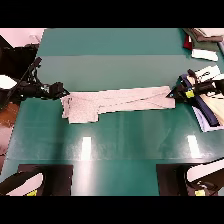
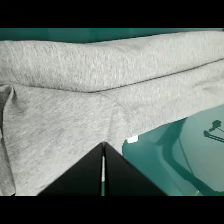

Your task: Fold the shirts.

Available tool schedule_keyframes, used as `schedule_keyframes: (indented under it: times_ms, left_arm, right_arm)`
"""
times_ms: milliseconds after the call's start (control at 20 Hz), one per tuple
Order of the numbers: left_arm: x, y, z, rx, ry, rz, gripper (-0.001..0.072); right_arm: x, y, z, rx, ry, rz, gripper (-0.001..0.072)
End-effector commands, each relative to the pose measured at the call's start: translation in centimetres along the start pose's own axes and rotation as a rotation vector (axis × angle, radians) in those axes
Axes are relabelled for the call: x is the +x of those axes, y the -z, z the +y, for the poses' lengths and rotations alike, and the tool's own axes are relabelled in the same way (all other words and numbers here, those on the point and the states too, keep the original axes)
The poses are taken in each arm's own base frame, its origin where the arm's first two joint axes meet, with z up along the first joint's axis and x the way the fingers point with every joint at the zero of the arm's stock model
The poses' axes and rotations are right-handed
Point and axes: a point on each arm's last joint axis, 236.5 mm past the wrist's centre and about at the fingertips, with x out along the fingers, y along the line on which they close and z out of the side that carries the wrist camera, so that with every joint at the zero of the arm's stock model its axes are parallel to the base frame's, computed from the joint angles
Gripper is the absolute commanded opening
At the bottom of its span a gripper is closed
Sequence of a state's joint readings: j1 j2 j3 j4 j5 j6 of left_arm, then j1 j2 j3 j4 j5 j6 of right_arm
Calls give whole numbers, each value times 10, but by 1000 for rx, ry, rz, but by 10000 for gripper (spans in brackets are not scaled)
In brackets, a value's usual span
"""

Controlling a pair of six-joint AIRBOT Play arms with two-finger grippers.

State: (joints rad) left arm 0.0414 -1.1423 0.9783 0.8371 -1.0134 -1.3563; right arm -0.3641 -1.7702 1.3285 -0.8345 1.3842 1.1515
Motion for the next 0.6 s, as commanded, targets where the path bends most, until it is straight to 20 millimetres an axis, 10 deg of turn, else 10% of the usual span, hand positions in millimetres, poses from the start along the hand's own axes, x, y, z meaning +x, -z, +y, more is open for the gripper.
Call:
schedule_keyframes:
  times_ms: [0, 50, 350, 550]
  left_arm:
    - [0, 11, -2, -6, 10, 47, 21]
    - [0, 14, -4, -5, 14, 61, 20]
    - [31, 25, -55, 78, 62, 79, 19]
    - [86, 20, -94, 159, 105, 171, 20]
  right_arm:
    - [16, -4, 4, -38, -3, 3, 165]
    - [16, -7, 8, -55, -16, -9, 27]
    - [-6, -10, 53, -129, -83, -67, 11]
    - [-29, -3, 118, -258, -123, -117, 10]
